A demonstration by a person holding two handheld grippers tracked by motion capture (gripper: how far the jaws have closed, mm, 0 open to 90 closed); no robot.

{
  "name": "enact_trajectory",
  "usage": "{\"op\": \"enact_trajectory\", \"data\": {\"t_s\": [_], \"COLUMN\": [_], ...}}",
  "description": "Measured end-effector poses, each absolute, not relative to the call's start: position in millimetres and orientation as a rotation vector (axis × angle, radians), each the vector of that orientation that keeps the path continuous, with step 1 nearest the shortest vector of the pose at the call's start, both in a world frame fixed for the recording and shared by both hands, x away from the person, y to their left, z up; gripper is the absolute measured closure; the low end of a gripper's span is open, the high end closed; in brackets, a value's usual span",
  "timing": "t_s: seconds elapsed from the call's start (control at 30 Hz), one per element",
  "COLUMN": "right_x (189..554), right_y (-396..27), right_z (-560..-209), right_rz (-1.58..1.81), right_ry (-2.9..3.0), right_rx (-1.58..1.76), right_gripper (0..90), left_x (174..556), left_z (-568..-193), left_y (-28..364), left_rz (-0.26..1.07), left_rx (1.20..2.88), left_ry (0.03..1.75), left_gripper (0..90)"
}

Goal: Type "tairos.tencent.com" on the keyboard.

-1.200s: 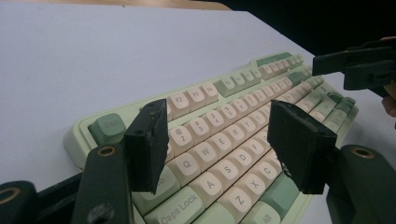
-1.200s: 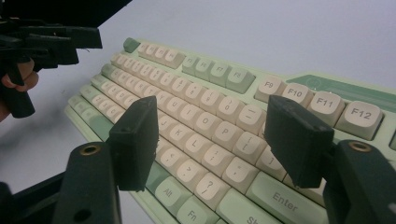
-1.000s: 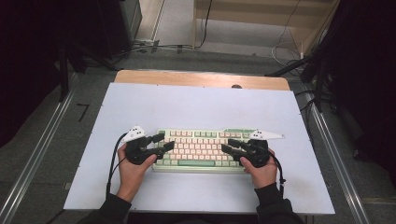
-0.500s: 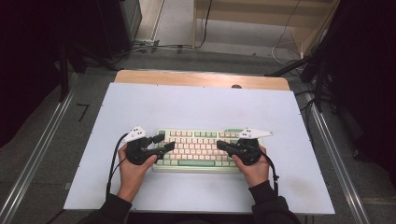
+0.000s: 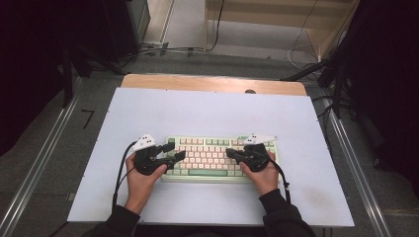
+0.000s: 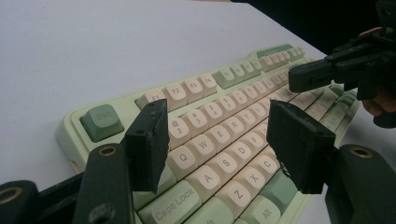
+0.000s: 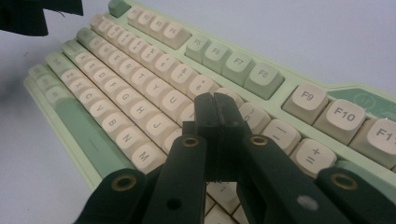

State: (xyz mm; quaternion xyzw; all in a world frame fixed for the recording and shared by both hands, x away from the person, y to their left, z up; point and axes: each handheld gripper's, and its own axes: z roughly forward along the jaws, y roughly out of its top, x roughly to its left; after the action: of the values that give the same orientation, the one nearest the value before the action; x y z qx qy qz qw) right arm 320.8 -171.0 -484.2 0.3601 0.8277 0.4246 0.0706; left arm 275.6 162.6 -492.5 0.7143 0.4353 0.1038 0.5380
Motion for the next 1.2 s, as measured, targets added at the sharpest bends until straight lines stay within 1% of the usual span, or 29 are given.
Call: {"op": "enact_trajectory", "data": {"t_s": [0.47, 0.63, 0.67, 0.77, 0.83, 0.9, 0.93, 1.1, 1.2], "right_x": [325, 321, 320, 316, 313, 311, 310, 305, 302], "right_y": [-165, -171, -174, -181, -184, -188, -190, -195, -196], "right_z": [-491, -481, -477, -468, -463, -459, -458, -453, -453], "right_rz": [1.223, 1.305, 1.335, 1.431, 1.476, 1.519, 1.529, 1.554, 1.55], "right_ry": [2.507, 2.476, 2.466, 2.439, 2.424, 2.416, 2.41, 2.405, 2.413], "right_rx": [1.093, 1.093, 1.089, 1.093, 1.101, 1.105, 1.101, 1.095, 1.093], "right_gripper": [87.6, 87.5, 85.5, 69.4, 57.0, 49.7, 46.8, 38.7, 36.5], "left_x": [275, 275, 275, 275, 275, 275, 275, 275, 275], "left_z": [-493, -492, -492, -492, -492, -492, -492, -492, -491], "left_y": [162, 163, 163, 163, 163, 163, 163, 163, 164], "left_rz": [0.24, 0.243, 0.243, 0.243, 0.244, 0.244, 0.244, 0.243, 0.243], "left_rx": [1.702, 1.699, 1.698, 1.698, 1.695, 1.694, 1.694, 1.692, 1.693], "left_ry": [1.033, 1.035, 1.035, 1.033, 1.033, 1.033, 1.033, 1.031, 1.03], "left_gripper": [40.6, 40.6, 40.6, 40.6, 40.6, 40.5, 40.5, 40.4, 40.3]}}
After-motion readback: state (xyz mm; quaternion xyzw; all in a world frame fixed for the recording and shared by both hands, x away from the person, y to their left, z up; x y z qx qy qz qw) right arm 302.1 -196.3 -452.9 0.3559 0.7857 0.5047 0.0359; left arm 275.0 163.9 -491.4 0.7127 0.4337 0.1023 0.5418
